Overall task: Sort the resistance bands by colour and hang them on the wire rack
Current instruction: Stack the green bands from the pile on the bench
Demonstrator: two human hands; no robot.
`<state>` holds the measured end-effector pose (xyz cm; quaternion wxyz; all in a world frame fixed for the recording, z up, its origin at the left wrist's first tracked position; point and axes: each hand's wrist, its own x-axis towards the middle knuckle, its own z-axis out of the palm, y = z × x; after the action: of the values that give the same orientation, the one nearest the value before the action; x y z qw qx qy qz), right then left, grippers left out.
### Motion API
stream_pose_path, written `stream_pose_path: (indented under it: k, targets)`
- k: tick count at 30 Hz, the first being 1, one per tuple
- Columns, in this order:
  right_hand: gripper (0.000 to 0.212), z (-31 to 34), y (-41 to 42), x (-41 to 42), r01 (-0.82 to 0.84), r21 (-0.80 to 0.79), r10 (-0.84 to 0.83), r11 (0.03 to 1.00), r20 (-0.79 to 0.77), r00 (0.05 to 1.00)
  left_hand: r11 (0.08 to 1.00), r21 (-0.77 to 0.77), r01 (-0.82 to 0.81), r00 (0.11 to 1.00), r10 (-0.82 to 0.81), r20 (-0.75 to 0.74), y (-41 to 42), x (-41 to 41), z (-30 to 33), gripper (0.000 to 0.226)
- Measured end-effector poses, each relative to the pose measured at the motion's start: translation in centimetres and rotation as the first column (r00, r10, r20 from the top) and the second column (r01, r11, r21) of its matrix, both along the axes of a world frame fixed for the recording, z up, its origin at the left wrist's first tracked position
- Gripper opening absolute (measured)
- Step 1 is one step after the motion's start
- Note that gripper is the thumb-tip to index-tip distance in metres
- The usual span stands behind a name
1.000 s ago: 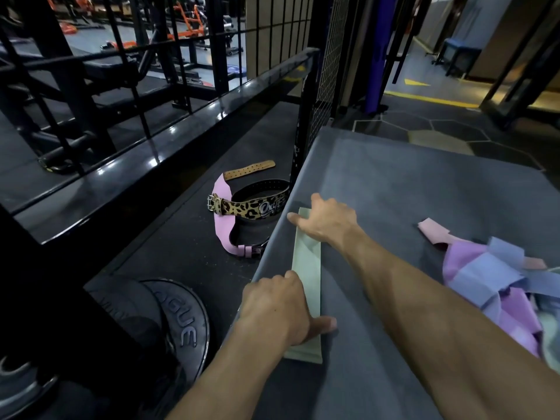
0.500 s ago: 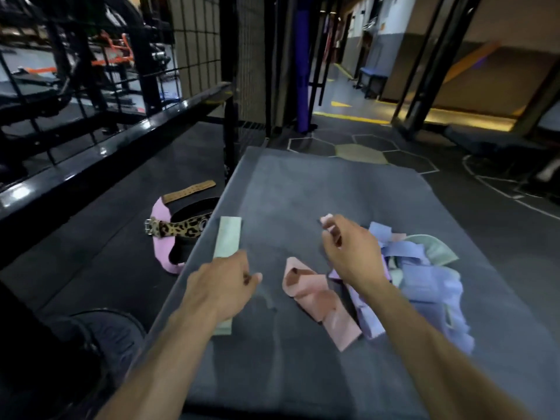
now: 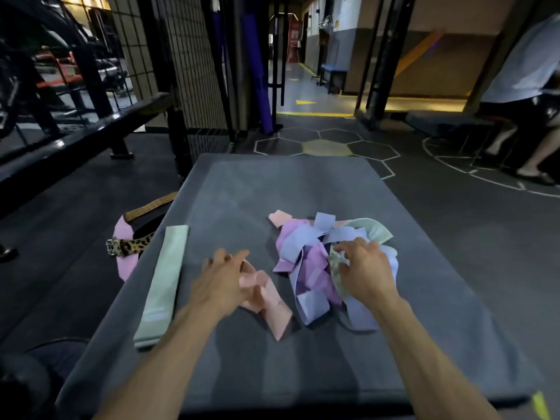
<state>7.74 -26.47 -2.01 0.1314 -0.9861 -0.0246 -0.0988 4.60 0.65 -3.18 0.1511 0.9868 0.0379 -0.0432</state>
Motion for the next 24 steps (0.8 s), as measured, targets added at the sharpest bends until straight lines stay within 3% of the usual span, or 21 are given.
stream_pose_path:
  k: [3, 6, 8, 11, 15, 18, 21, 24]
  targets:
    - [0.036, 0.0, -0.3, 0.3, -0.007, -0.056, 0.003, 0.998, -0.070, 0.998, 0.998, 0.027, -0.062, 0.995, 0.059, 0.076, -0.9, 0.6, 0.1, 0.066]
    - [0.032, -0.4, -0.2, 1.0, -0.001, -0.128, -0.009, 0.992, -0.082, 0.997, 0.996, 0.066, -0.067, 0.998, 0.068, -0.018, -1.0, 1.4, -0.6, 0.073]
    - [0.030, -1.0, -0.1, 1.4, 0.005, -0.123, -0.014, 0.992, -0.079, 0.997, 0.999, 0.025, -0.036, 0.998, 0.037, -0.049, -1.0, 1.7, -0.9, 0.052]
    - [0.025, -1.5, -0.1, 1.8, 0.002, -0.088, -0.009, 0.996, -0.070, 0.998, 1.000, -0.013, -0.003, 1.000, 0.003, 0.019, -1.6, 1.7, -0.7, 0.017]
    - [0.019, -0.4, -0.6, 2.1, 0.059, -0.026, -0.058, 0.998, 0.053, 0.997, 0.989, -0.151, 0.000, 0.995, 0.015, 0.097, -3.2, 2.1, 0.1, 0.007]
    - [0.014, 1.0, -1.2, 2.0, 0.073, 0.216, -0.109, 0.974, 0.159, 0.981, 0.915, -0.400, 0.054, 0.970, 0.047, 0.239, -5.5, 2.1, 1.5, 0.001]
    - [0.013, 2.4, -1.7, 1.4, -0.046, 0.526, -0.132, 0.850, 0.296, 0.946, 0.727, -0.673, 0.136, 0.935, 0.130, 0.329, -8.2, 1.8, 3.4, 0.008]
    - [0.017, 4.0, -1.8, 0.6, -0.154, 0.681, -0.194, 0.716, 0.406, 0.893, 0.584, -0.793, 0.170, 0.914, 0.208, 0.349, -9.8, 1.9, 4.2, 0.011]
